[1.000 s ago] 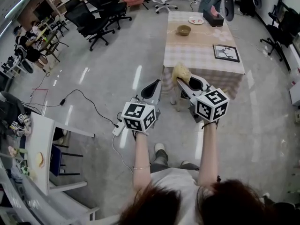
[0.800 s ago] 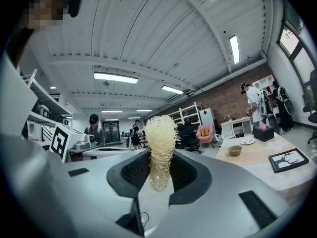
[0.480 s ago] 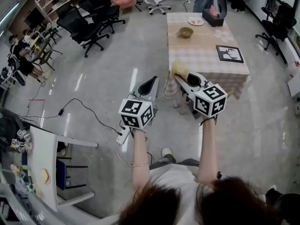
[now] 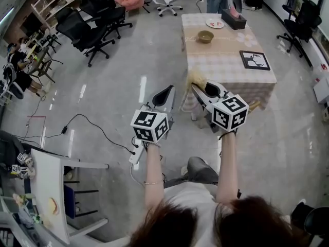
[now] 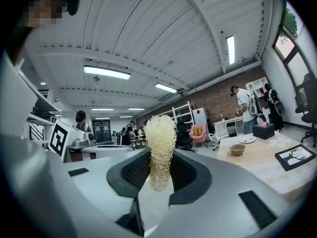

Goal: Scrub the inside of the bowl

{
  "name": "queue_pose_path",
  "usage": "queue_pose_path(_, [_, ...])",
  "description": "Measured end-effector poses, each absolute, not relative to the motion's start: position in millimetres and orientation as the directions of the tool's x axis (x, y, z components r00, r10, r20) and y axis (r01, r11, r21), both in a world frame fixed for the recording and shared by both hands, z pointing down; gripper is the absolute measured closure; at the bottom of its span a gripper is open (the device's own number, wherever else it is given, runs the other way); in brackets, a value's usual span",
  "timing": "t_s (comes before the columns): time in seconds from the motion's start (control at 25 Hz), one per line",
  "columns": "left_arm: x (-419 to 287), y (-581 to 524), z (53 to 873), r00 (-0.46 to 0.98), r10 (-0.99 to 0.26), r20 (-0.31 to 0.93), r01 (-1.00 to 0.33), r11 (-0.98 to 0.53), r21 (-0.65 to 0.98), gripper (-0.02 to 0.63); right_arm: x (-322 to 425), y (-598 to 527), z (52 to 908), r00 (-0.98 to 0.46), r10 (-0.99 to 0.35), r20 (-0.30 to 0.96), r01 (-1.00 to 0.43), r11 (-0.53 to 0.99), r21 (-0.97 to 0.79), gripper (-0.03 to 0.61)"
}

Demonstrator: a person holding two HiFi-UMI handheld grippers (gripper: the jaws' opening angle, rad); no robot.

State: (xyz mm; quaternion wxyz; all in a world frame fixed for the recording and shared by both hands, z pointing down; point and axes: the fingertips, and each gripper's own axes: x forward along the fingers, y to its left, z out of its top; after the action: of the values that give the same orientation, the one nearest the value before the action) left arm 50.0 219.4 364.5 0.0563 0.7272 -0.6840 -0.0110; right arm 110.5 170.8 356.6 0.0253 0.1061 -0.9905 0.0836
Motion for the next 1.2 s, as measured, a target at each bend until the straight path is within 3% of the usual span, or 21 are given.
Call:
queue_pose_path(0.6, [-1.9, 82.7, 374.9, 0.223, -0.971, 0.089, -0.965, -0.207, 0.164, 0.603, 56.0, 32.6, 371.3, -0.943, -0.320, 0.093, -0.333, 0.920, -0.206, 0.483])
queue_pose_path(1.04, [-36.1, -7.6, 378.8, 0.308, -0.943, 0.126, -0.927, -0.268, 0.263, 0.603, 12.9, -55.0, 378.8, -0.938, -0.321, 0.131, -0.344, 0.908, -0.237, 0.483])
queue_pose_path(1.2, [-46.4, -29.0, 378.9, 0.312, -0.941, 0.130, -0.934, -0.280, 0.220, 0.603, -2.9, -75.8, 380.6, -0.940, -0.317, 0.130, -0.340, 0.907, -0.248, 0.483])
